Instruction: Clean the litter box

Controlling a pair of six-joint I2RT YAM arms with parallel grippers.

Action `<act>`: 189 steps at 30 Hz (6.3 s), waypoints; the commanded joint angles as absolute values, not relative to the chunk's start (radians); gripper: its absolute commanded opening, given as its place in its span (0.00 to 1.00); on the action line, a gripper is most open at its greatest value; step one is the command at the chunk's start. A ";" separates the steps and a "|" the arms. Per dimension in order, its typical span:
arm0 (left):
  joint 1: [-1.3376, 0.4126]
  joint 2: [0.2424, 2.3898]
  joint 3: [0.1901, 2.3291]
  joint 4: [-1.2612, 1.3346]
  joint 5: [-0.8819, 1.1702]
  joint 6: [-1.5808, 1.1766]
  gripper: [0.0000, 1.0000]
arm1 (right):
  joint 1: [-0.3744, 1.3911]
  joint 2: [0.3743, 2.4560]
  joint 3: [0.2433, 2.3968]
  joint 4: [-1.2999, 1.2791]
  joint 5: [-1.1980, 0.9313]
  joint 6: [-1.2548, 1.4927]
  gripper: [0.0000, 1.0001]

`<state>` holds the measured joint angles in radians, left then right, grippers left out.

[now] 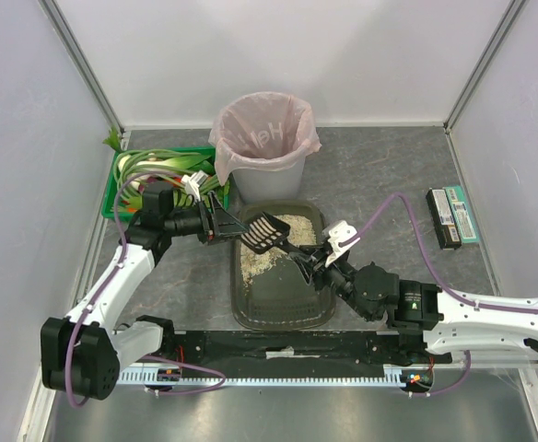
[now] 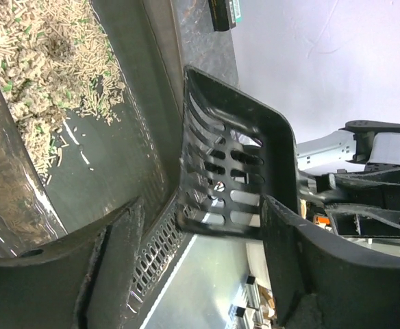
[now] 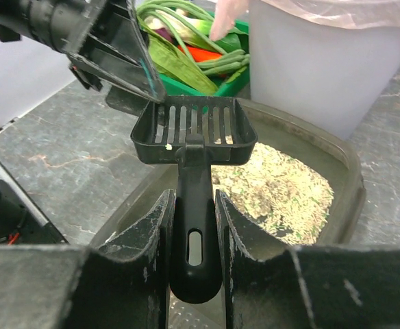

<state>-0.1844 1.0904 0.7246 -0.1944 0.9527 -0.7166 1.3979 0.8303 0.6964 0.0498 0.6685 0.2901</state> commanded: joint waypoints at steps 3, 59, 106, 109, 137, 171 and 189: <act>-0.183 1.057 0.795 -0.221 0.916 -0.591 0.80 | 1.397 0.819 0.736 -0.037 0.784 0.347 0.00; -0.540 1.149 1.017 -0.523 0.108 -0.221 0.73 | 1.339 1.396 1.410 -1.032 0.727 0.953 0.00; -0.561 1.321 0.951 -0.537 0.106 -0.173 0.50 | 1.243 1.436 1.141 -0.609 0.896 0.799 0.00; -0.561 1.307 0.948 -0.537 0.089 -0.173 0.50 | 1.241 1.398 1.121 -0.636 0.881 0.810 0.00; -0.561 1.328 0.936 -0.537 0.115 -0.175 0.53 | 1.266 1.428 1.192 -0.776 0.572 0.861 0.00; -0.580 1.405 0.937 -0.537 0.146 -0.176 0.31 | 1.252 1.577 0.950 -0.292 0.828 0.798 0.00; -0.581 1.378 0.945 -0.534 0.112 -0.176 0.30 | 1.262 1.522 0.845 -0.107 0.844 0.696 0.00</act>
